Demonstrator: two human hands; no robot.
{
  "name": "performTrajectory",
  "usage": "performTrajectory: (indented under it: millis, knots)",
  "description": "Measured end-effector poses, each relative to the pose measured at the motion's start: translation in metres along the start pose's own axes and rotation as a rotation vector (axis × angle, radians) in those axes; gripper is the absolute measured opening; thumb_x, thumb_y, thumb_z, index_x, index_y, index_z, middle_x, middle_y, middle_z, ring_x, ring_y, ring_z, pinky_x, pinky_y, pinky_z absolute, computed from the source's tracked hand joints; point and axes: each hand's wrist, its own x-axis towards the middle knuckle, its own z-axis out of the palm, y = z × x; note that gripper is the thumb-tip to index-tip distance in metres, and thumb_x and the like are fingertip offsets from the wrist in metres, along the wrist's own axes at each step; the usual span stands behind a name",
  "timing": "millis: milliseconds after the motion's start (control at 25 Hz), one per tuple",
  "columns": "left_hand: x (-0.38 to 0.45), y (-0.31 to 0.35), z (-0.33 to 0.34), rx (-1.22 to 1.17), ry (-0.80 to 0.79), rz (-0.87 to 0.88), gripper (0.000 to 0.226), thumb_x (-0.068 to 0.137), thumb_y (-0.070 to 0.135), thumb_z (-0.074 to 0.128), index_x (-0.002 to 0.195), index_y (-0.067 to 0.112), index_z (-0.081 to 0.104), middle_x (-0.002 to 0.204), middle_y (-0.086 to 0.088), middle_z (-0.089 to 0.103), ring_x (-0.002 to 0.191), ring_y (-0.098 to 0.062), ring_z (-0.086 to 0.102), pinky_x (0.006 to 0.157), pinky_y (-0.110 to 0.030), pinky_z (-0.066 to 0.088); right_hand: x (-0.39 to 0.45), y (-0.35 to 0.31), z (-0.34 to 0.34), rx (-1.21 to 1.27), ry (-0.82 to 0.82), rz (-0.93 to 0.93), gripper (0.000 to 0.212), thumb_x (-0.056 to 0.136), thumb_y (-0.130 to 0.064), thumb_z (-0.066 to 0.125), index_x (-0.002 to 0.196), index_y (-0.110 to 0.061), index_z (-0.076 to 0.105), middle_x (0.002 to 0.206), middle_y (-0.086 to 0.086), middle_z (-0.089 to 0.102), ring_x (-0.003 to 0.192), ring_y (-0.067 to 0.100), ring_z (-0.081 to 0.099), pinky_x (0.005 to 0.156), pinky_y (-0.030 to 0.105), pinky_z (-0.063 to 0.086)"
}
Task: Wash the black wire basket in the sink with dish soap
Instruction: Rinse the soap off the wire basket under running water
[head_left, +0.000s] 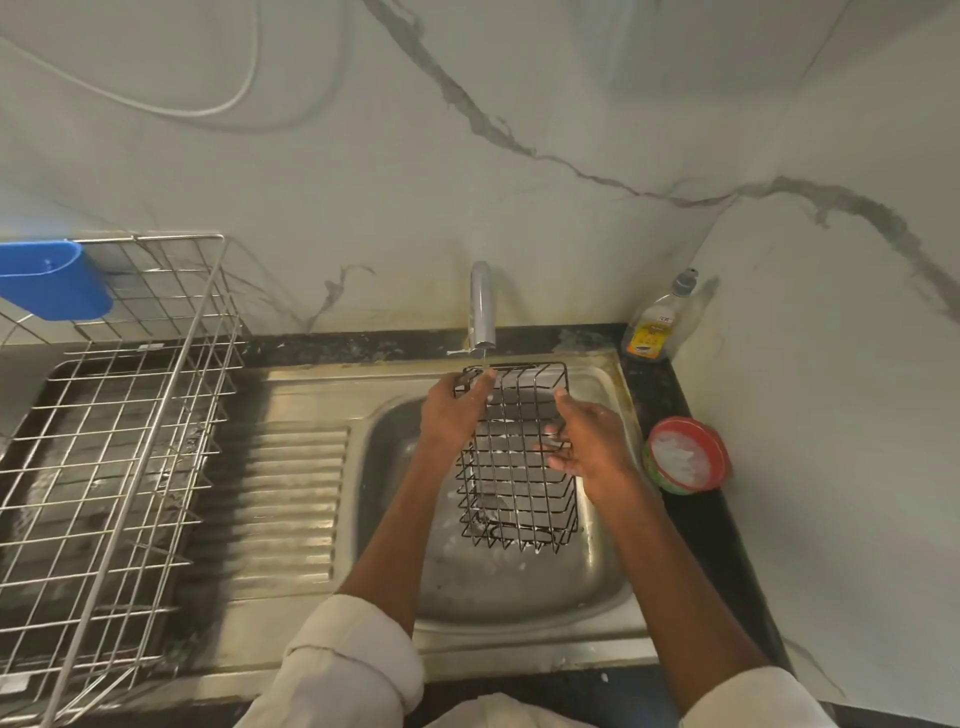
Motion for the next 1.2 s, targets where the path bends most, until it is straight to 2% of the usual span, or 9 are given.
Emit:
performTrajectory:
  millis: [80,240,480,600,760,840,920,1040,1200]
  knots:
    - [0.000,0.003,0.004,0.001,-0.020,0.003,0.085,0.078,0.081,0.069,0.141,0.022,0.065,0.131,0.003,0.072,0.114,-0.020,0.071,0.107,-0.051,0.056,0.001,-0.001,-0.005,-0.015,0.029,0.003,0.033,0.100,-0.042,0.065,0.115,-0.014,0.066,0.090,0.007,0.071,0.080,0.018,0.069,0.071,0.040,0.063]
    - [-0.006,0.006,-0.004,0.031,0.009,0.009,0.067,0.090,0.063,0.074,0.141,0.021,0.066,0.136,-0.001,0.071,0.123,-0.022,0.065,0.112,-0.046,0.051,0.000,0.000,0.001,-0.035,0.028,0.015,0.025,0.101,-0.045,0.063,0.107,-0.021,0.066,0.093,0.009,0.072,0.080,0.023,0.070,0.067,0.037,0.063]
    - [-0.004,-0.008,-0.034,0.030,0.103,-0.018,0.079,0.081,0.073,0.076,0.139,0.019,0.067,0.136,-0.004,0.072,0.124,-0.025,0.067,0.111,-0.052,0.052,-0.010,0.000,0.033,-0.037,-0.076,0.021,0.020,0.104,-0.041,0.059,0.110,-0.022,0.063,0.099,0.008,0.071,0.083,0.020,0.069,0.080,0.042,0.062]
    - [-0.009,-0.003,-0.041,0.047,0.118,-0.033,0.073,0.088,0.062,0.077,0.144,0.017,0.064,0.144,-0.007,0.067,0.129,-0.027,0.064,0.113,-0.049,0.050,-0.015,-0.002,0.039,-0.046,-0.097,0.031,0.021,0.105,-0.041,0.058,0.111,-0.021,0.061,0.098,0.008,0.071,0.083,0.022,0.070,0.077,0.041,0.061]
    - [-0.012,0.003,-0.028,-0.029,0.089,-0.037,0.071,0.087,0.054,0.082,0.144,0.017,0.064,0.131,-0.008,0.074,0.114,-0.025,0.073,0.105,-0.049,0.058,-0.011,-0.003,0.028,-0.118,-0.040,0.016,0.028,0.106,-0.047,0.051,0.118,-0.022,0.057,0.101,0.008,0.066,0.093,0.033,0.071,0.071,0.038,0.062]
    - [-0.012,0.004,-0.016,-0.069,0.073,-0.051,0.069,0.087,0.049,0.083,0.144,0.017,0.063,0.125,-0.007,0.076,0.110,-0.024,0.075,0.105,-0.048,0.058,-0.003,-0.001,0.017,-0.211,-0.001,-0.050,0.040,0.105,-0.052,0.049,0.120,-0.017,0.061,0.101,0.006,0.066,0.090,0.032,0.073,0.070,0.038,0.060]
    - [-0.011,0.006,-0.006,-0.075,0.051,-0.060,0.073,0.083,0.053,0.084,0.144,0.018,0.063,0.128,-0.006,0.075,0.115,-0.024,0.073,0.108,-0.048,0.056,0.004,0.003,0.005,-0.280,-0.010,-0.141,0.053,0.101,-0.059,0.052,0.135,-0.018,0.059,0.122,0.005,0.066,0.108,0.028,0.068,0.085,0.043,0.059]
    - [-0.008,0.003,0.001,-0.076,0.028,-0.049,0.089,0.070,0.067,0.080,0.143,0.020,0.063,0.126,-0.005,0.076,0.113,-0.024,0.074,0.108,-0.050,0.056,0.010,0.005,-0.005,-0.269,-0.140,-0.212,0.079,0.091,-0.065,0.065,0.158,-0.033,0.035,0.162,0.002,0.039,0.145,0.025,0.043,0.115,0.051,0.042]
    - [-0.009,0.003,-0.006,-0.152,0.029,-0.077,0.073,0.084,0.048,0.085,0.147,0.020,0.061,0.128,-0.005,0.075,0.113,-0.028,0.073,0.104,-0.050,0.058,0.017,0.008,-0.012,-0.413,-0.312,-0.229,0.104,0.081,-0.058,0.081,0.161,-0.046,0.017,0.172,0.001,0.019,0.156,0.025,0.023,0.119,0.048,0.031]
